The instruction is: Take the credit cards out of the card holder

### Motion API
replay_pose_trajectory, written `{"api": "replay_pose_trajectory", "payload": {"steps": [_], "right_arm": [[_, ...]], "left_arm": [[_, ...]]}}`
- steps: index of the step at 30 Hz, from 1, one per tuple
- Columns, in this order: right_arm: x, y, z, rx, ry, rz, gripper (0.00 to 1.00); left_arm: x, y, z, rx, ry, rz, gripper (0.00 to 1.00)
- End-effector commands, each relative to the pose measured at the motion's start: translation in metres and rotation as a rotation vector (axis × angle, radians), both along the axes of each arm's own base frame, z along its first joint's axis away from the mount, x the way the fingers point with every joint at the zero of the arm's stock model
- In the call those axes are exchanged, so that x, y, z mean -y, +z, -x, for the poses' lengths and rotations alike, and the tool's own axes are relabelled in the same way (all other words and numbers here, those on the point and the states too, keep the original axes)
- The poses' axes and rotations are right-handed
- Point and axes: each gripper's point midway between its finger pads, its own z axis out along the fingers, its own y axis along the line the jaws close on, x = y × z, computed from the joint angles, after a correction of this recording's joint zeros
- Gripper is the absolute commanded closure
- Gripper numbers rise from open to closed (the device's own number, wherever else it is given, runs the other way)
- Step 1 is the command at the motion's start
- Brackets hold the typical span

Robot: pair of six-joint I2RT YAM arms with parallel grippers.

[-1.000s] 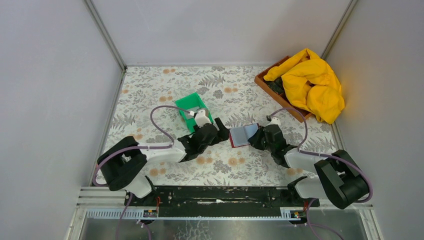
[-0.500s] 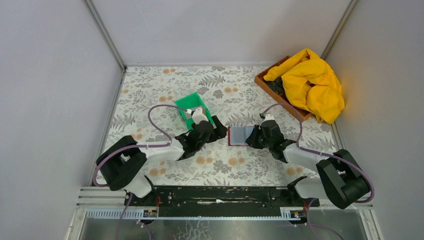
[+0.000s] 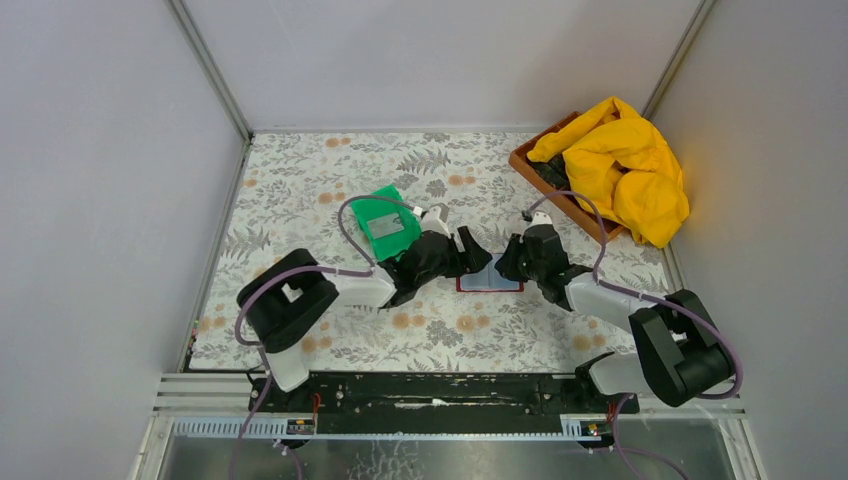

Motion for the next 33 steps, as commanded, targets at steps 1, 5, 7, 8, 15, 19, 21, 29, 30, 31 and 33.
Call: {"api": "replay_pose_trajectory", "payload": {"steps": [1,5,7,8,15,19,21,29,30,31,33], "right_arm": [[-0.003,0.004,-0.013,0.04,-0.015,-0.034,0.82],[0.003,-0.002,-0.012,0.037,-0.034,-0.03,0.83],[0.0,-0.002,-0.009,0.044,-0.016,-0.054,0.84],[-0.003,0.0,-0.008,0.053,0.005,-0.07,0.84],[-0.023,0.004,0.006,0.076,0.102,-0.181,0.83],[-0.022,0.0,0.012,0.067,0.099,-0.209,0.83],[-0.022,-0.001,0.013,0.059,0.098,-0.225,0.83],[-0.02,-0.006,0.018,0.032,0.101,-0.269,0.73],[-0.019,-0.008,0.018,0.027,0.096,-0.266,0.71],[-0.018,-0.01,0.018,0.02,0.09,-0.261,0.68],[-0.015,-0.015,0.017,0.007,0.075,-0.249,0.65]], "left_arm": [[0.018,0.016,-0.01,0.062,-0.056,0.051,0.17],[0.017,0.007,-0.01,0.043,-0.063,0.034,0.17],[0.016,0.002,-0.009,0.033,-0.063,0.026,0.17],[0.016,0.0,-0.009,0.031,-0.062,0.024,0.17],[0.012,-0.018,-0.004,-0.004,-0.054,0.021,0.18],[0.012,-0.023,-0.003,-0.013,-0.059,0.023,0.18],[0.012,-0.027,-0.004,-0.021,-0.06,0.016,0.18],[0.006,-0.048,-0.002,-0.07,-0.051,0.008,0.18],[0.006,-0.049,-0.001,-0.075,-0.05,0.006,0.18],[0.004,-0.052,0.0,-0.08,-0.046,0.004,0.18],[0.003,-0.055,0.0,-0.085,-0.042,-0.001,0.18]]}}
